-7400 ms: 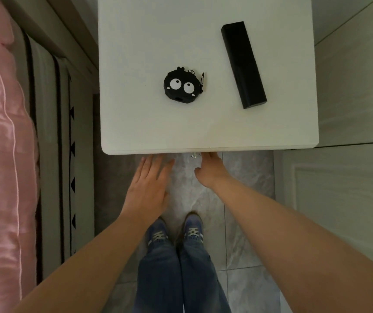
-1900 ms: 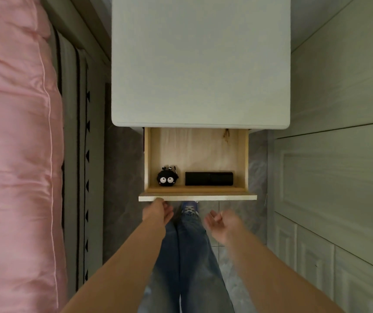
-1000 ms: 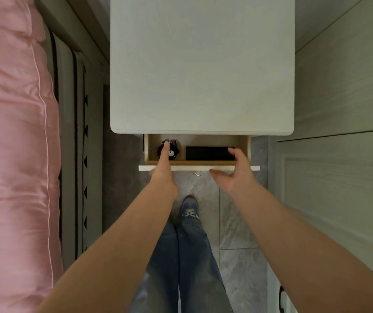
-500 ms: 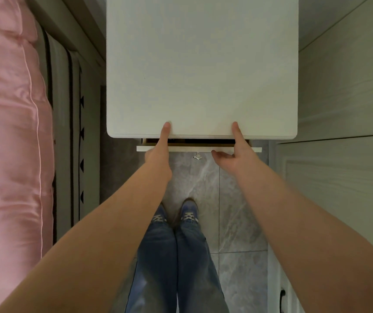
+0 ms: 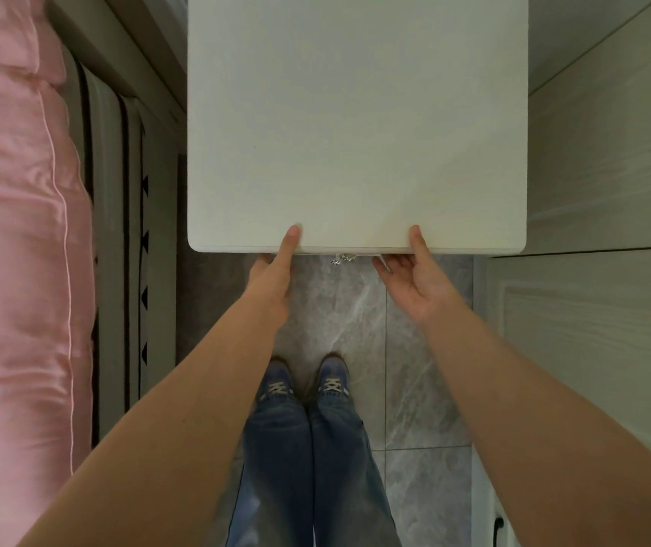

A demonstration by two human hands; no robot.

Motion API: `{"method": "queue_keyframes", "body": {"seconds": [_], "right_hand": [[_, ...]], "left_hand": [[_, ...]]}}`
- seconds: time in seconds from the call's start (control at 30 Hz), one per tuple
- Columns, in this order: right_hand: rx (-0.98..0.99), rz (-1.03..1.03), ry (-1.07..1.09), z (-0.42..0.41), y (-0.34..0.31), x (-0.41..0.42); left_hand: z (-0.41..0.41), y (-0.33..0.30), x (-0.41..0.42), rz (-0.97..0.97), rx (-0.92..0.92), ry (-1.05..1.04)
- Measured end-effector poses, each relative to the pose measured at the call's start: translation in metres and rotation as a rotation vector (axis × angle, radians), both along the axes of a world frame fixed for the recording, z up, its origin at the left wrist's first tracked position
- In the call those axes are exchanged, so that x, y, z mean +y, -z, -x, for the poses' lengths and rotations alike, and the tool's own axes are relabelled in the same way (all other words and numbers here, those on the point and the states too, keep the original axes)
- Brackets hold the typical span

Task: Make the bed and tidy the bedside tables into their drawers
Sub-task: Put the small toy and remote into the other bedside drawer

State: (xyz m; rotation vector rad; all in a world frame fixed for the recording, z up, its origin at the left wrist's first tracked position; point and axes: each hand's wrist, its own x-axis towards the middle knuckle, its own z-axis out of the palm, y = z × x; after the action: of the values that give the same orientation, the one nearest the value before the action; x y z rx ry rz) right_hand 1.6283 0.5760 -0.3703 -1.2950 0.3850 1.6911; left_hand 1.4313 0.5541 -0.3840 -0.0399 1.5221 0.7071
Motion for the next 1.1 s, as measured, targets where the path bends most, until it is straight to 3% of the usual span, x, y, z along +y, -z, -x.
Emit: {"method": "queue_keyframes", "body": {"seconds": [0.2, 0.43, 0.57, 0.63, 0.73, 0.83, 0.97, 1.1], "right_hand": [[-0.023, -0.02, 0.013, 0.004, 0.001, 0.001], [-0.201, 0.077, 0.095, 0.025, -0.009, 0.006], [-0.258, 0.065, -0.219, 0.07, -0.026, -0.014], [-0.264, 0.11, -0.358, 0.1, -0.039, -0.025], [-0.205, 0.14, -0.506, 0.15, -0.057, -0.033], [-0.167, 0.087, -0.715, 0.199, -0.074, -0.035], [-0.136, -0.009, -0.883, 0.257, -0.085, -0.033], [-0.206, -0.019, -0.923, 0.312, -0.086, -0.038]], "left_hand": [[-0.001, -0.004, -0.001, -0.065, -0.02, -0.007], [0.003, -0.048, -0.005, -0.011, 0.073, 0.018], [0.042, -0.088, -0.033, -0.083, 0.052, 0.074], [0.069, -0.1, -0.052, -0.166, 0.308, 0.209], [0.121, -0.105, -0.082, -0.267, 0.854, 0.587], [0.168, -0.115, -0.106, -0.17, 1.233, 0.752], [0.218, -0.119, -0.14, 0.08, 1.446, 0.817], [0.238, -0.107, -0.18, 0.209, 1.51, 0.925]]}}
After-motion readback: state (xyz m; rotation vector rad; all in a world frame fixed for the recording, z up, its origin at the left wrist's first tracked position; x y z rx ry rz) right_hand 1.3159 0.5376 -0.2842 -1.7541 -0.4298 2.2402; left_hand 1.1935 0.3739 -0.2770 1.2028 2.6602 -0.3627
